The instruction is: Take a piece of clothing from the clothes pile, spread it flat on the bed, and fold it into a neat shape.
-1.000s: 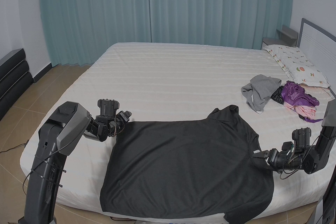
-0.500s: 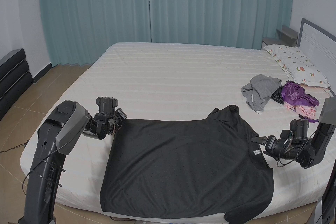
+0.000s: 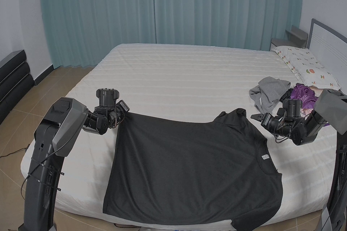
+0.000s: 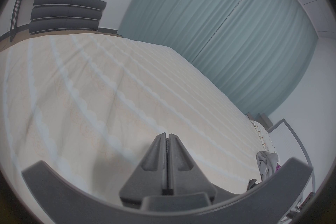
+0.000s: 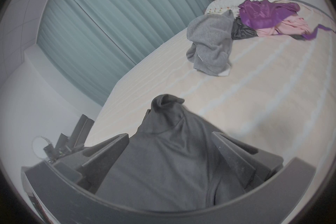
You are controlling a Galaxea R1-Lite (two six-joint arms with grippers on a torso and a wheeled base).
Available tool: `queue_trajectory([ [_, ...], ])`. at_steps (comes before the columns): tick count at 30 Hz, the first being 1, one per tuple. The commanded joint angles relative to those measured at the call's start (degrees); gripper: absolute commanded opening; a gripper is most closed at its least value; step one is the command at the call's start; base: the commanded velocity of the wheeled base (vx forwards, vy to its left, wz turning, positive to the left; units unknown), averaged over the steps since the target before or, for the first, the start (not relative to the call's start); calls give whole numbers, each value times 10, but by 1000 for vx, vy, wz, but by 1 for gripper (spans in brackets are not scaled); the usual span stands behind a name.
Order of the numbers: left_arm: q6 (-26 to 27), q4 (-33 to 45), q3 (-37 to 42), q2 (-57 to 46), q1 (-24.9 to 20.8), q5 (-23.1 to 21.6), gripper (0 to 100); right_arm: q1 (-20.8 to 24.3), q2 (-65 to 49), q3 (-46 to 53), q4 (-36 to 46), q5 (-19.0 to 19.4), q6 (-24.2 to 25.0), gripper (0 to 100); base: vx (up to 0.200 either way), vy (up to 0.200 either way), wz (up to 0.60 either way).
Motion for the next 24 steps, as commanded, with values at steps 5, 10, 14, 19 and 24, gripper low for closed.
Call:
queue_trajectory([
  [5, 7, 7, 4, -20, 0, 5, 0, 22, 180, -252, 109, -53, -47, 100, 0, 0, 0],
  [10, 7, 8, 5, -20, 0, 5, 0, 25, 205, -298, 128, -52, -48, 100, 0, 0, 0],
  [14, 7, 8, 4, -18, -5, 4, 0, 25, 229, -336, 136, -53, -48, 100, 0, 0, 0],
  [19, 7, 8, 4, -16, -13, 5, 0, 27, 242, -362, 148, -52, -48, 0, 0, 0, 0],
  [24, 7, 17, 3, -16, -14, 5, 0, 24, 236, -367, 147, -51, -42, 0, 0, 0, 0],
])
